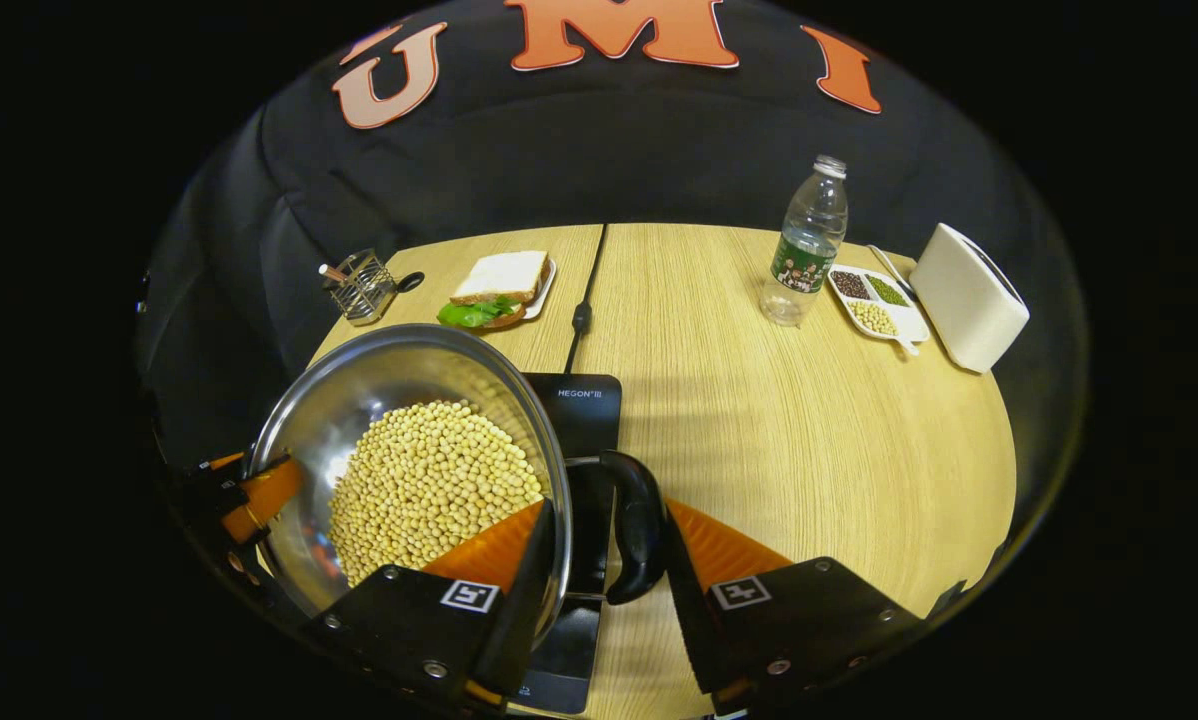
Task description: First push the handle of the pot to place it horizontally, then grasp the pot with both hands and set it on the induction cooktop.
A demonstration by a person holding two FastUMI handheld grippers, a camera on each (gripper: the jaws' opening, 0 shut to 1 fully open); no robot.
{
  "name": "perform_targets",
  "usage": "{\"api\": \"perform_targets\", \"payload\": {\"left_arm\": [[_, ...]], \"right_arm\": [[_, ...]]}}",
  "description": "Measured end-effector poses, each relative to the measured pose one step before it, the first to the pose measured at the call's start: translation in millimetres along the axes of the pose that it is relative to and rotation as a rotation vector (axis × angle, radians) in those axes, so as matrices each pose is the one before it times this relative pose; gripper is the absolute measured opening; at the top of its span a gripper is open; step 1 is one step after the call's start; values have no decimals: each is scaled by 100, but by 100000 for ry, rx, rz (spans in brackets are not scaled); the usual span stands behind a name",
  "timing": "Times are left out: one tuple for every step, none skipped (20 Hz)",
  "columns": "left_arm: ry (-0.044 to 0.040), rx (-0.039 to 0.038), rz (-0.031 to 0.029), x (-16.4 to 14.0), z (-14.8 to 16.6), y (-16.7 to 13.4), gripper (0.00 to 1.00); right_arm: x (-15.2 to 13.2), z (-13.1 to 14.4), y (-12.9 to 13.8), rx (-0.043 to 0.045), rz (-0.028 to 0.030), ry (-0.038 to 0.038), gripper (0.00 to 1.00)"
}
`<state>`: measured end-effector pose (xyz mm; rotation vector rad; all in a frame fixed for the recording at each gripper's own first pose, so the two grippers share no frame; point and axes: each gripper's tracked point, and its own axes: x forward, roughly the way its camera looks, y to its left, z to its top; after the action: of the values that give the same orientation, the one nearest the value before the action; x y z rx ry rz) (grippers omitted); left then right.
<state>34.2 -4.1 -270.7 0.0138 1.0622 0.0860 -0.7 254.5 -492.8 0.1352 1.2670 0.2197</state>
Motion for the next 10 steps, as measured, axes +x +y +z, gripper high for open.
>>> {"api": "perform_targets", "payload": {"left_arm": [[-1321,-78,1239,-486,379,148,75],[-2366,391,1025,-980,737,161,77],[-3263,773,1245,-1109,1128,259,80],[-3414,1165,1236,-1693,1431,456,83],[-3780,1016,1545,-1644,1682,748,86],[-4401,926,1470,-1520,1799,622,89],[-4648,646,1578,-1656,1869,609,92],[-5280,107,722,-1794,1872,53,94],[-5004,-565,315,-2056,2403,377,94],[-5530,-1400,-189,-1665,1411,-614,96]], "right_arm": [[-188,224,49,918,670,-1070,63],[-370,304,61,730,777,-1538,64],[-496,270,65,702,889,-1461,65],[-362,273,89,390,966,-1189,69],[-381,254,29,318,681,-1369,72],[-596,561,-37,815,653,-1754,77],[-677,726,129,1095,523,-3133,80],[-632,911,-87,338,463,-3914,80],[-978,1094,-38,-532,300,-4075,85],[-1070,1195,-59,-1040,559,-4569,87]]}}
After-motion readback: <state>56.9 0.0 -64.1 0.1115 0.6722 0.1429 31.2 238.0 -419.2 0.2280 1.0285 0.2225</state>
